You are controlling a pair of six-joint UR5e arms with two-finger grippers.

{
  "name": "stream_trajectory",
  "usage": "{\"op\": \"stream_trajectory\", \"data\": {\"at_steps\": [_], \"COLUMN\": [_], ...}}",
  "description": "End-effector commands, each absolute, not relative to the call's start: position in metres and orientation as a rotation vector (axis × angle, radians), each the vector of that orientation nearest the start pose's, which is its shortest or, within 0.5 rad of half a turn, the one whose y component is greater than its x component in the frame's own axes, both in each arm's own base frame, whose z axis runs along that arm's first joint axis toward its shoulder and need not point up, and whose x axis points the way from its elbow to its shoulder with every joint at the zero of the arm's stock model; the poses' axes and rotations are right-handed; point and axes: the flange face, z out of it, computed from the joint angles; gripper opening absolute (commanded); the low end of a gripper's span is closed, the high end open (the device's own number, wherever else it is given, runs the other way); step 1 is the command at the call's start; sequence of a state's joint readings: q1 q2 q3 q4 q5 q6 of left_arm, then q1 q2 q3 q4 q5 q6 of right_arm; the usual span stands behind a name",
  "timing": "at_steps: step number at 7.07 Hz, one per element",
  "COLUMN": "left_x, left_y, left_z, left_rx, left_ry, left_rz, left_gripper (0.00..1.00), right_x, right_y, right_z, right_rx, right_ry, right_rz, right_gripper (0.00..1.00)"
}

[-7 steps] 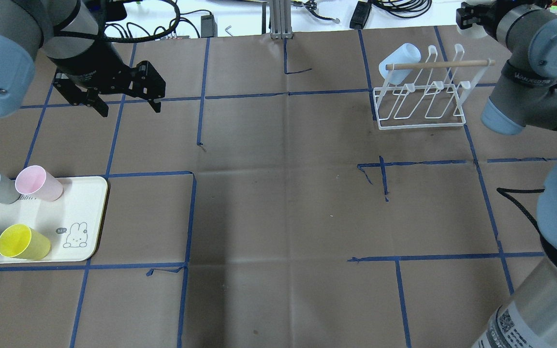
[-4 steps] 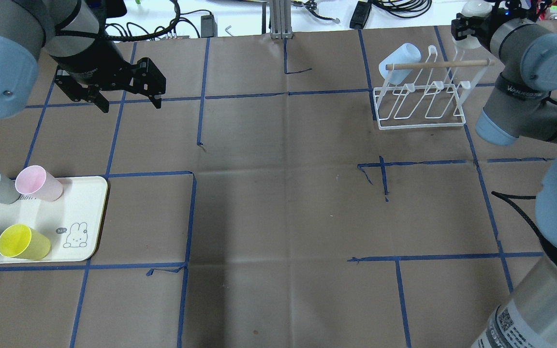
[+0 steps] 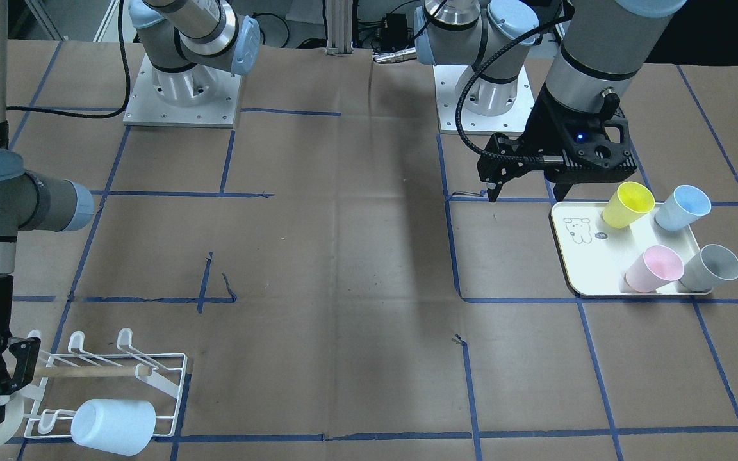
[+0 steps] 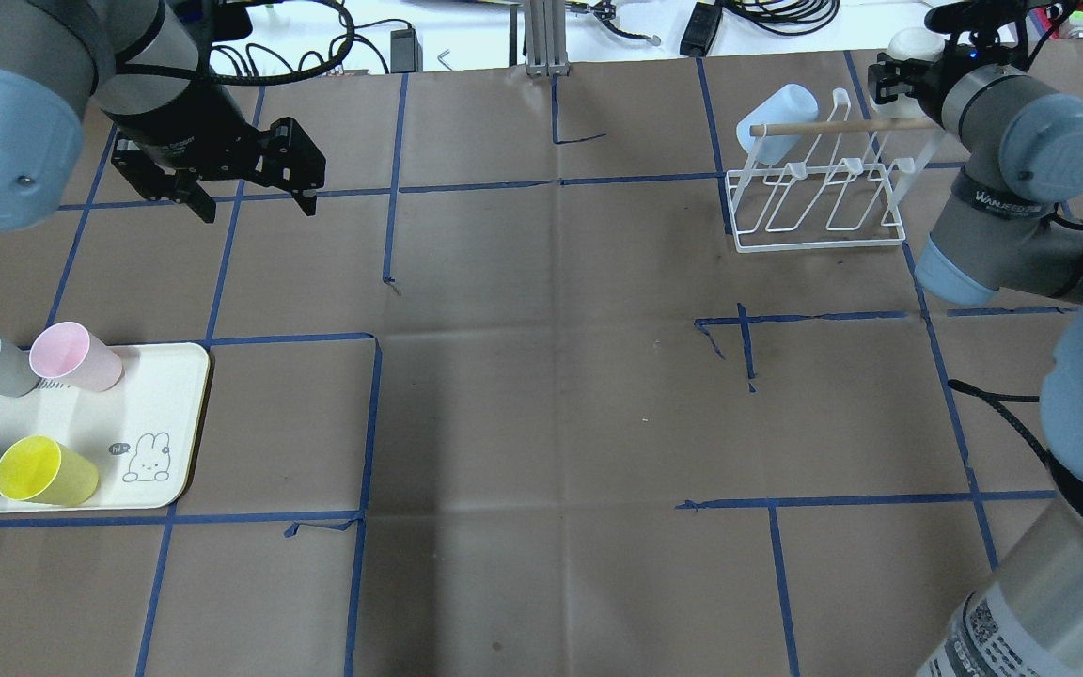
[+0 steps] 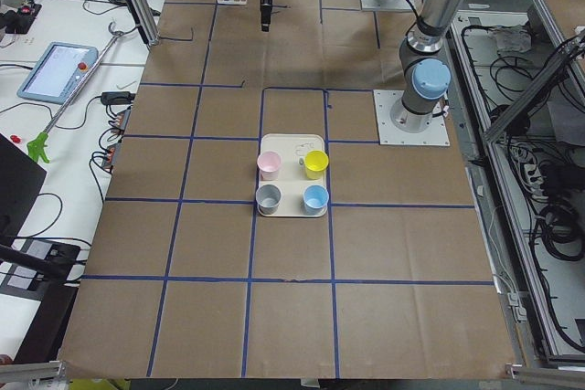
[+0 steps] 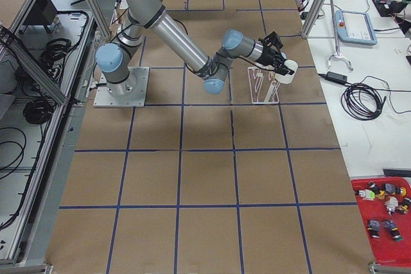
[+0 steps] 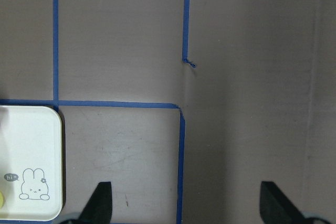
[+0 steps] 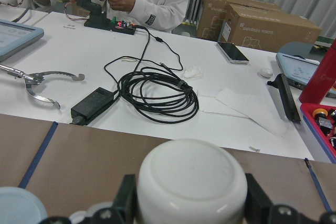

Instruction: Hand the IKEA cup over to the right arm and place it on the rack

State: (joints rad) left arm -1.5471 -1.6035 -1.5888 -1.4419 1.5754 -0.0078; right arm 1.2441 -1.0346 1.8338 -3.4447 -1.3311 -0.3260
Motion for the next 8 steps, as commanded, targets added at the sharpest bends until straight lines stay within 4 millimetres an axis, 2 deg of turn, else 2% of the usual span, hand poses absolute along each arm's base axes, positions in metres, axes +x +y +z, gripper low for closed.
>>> {"op": "stream_trajectory", "data": {"at_steps": [1, 3, 4, 5, 6, 8], "left_x": [-0.12, -0.12, -0.12, -0.12, -0.12, -0.12], "left_y": [-0.514, -0.514, -0.514, -0.514, -0.515, -0.515], "left_z": [0.478, 0.479, 0.478, 0.478, 0.477, 0.477], "left_rx": [-0.051, -0.046, -0.046, -0.046, -0.046, -0.046], "left_ry": [3.133, 3.133, 3.133, 3.133, 3.133, 3.133], "left_rz": [-0.13, -0.132, -0.13, -0.13, -0.127, -0.127], "left_gripper": [1.0, 1.0, 1.0, 1.0, 1.0, 1.0], "right_x": [-0.052, -0.052, -0.053, -0.054, -0.054, -0.052], "right_y": [-0.641, -0.643, -0.644, -0.646, -0.648, -0.642], "right_z": [0.29, 0.29, 0.286, 0.28, 0.302, 0.339], "right_rx": [-0.192, -0.207, -0.195, -0.175, -0.165, -0.121], "right_ry": [2.798, 2.807, 2.832, 2.882, 2.9, 2.956], "right_rz": [-1.685, -1.666, -1.587, -1.412, -1.331, -1.008], "right_gripper": [0.99, 1.0, 1.0, 1.0, 1.0, 1.0]}}
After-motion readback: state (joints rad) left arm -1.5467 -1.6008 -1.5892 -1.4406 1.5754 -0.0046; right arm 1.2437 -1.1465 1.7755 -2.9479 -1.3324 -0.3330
